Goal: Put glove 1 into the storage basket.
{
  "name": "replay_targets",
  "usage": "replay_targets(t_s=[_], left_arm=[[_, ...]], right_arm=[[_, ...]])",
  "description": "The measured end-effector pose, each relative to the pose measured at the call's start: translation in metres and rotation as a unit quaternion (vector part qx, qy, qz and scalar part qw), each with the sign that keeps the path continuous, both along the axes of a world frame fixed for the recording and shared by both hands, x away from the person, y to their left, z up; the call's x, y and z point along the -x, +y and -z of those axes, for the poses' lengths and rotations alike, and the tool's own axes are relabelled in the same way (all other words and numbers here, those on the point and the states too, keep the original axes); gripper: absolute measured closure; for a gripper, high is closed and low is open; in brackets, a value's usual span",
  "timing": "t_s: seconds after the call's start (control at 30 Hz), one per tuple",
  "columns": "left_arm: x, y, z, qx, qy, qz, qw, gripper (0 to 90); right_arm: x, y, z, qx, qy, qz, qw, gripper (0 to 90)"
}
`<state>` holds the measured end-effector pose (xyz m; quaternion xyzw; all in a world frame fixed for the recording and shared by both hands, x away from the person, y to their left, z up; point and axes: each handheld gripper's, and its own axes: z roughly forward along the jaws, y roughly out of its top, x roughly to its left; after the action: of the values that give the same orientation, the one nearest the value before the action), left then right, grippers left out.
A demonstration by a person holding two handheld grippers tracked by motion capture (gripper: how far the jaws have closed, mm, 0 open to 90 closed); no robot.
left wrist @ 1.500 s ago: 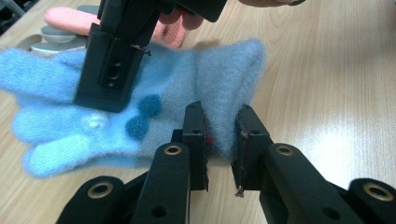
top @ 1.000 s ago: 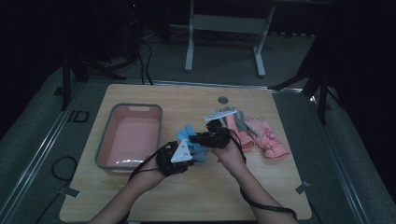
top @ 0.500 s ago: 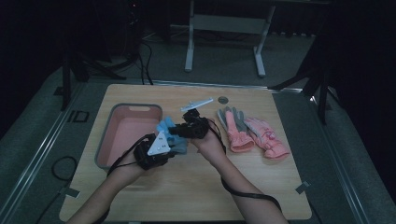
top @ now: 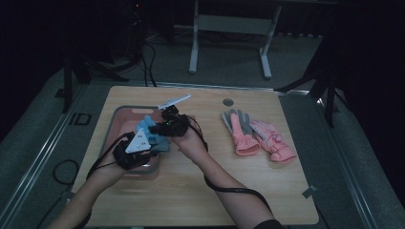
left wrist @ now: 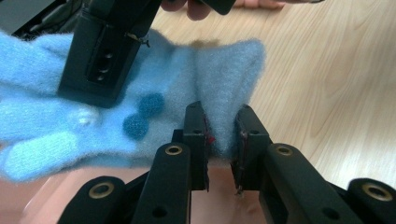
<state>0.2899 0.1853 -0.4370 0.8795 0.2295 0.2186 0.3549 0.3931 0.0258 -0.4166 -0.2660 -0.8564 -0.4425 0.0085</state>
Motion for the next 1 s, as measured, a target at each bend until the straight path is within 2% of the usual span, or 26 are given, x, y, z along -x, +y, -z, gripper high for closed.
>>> replay_targets(t_s=[0.2, 0.27, 0.4, 0.43, 0.5, 0.6, 0.63, 0.8, 0.83, 1.0], left_arm=[[0.001, 0.021, 0.005, 0.002, 0.01, -0.013, 0.9999, 78.4], [0.0, 0.032, 0.009, 0.0, 0.015, -0.019, 0.9997, 78.4], [-0.001, 0.044, 0.013, 0.0, 0.011, -0.016, 0.9998, 78.4], [-0.004, 0.049, 0.015, 0.0, 0.019, -0.017, 0.9997, 78.4], [-0.005, 0.05, 0.017, -0.004, 0.021, -0.017, 0.9996, 78.4], [-0.014, 0.053, 0.024, -0.015, 0.047, -0.011, 0.9987, 78.5], [-0.015, 0.053, 0.026, -0.017, 0.051, -0.01, 0.9985, 78.4], [-0.024, 0.049, 0.034, -0.04, 0.072, -0.004, 0.9966, 78.4], [-0.024, 0.049, 0.034, -0.04, 0.072, -0.004, 0.9966, 78.4], [-0.038, 0.043, 0.041, -0.067, 0.087, -0.003, 0.994, 78.4]], right_arm=[[-0.001, 0.023, 0.006, -0.002, 0.006, -0.008, 0.9999, 80.3], [-0.002, 0.038, 0.01, 0.0, 0.01, -0.016, 0.9998, 80.3], [-0.004, 0.048, 0.013, 0.002, 0.007, -0.019, 0.9998, 80.3], [-0.007, 0.053, 0.017, 0.002, 0.01, -0.018, 0.9998, 80.3], [-0.009, 0.055, 0.022, 0.004, 0.016, -0.015, 0.9998, 80.3], [-0.013, 0.057, 0.031, 0.007, 0.022, -0.009, 0.9997, 80.3], [-0.014, 0.058, 0.035, 0.008, 0.028, -0.008, 0.9996, 80.3], [-0.019, 0.06, 0.047, 0.023, 0.027, -0.008, 0.9993, 80.2], [-0.02, 0.06, 0.05, 0.026, 0.031, -0.008, 0.9991, 80.3], [-0.028, 0.061, 0.059, 0.034, 0.039, 0.0, 0.9987, 80.1]])
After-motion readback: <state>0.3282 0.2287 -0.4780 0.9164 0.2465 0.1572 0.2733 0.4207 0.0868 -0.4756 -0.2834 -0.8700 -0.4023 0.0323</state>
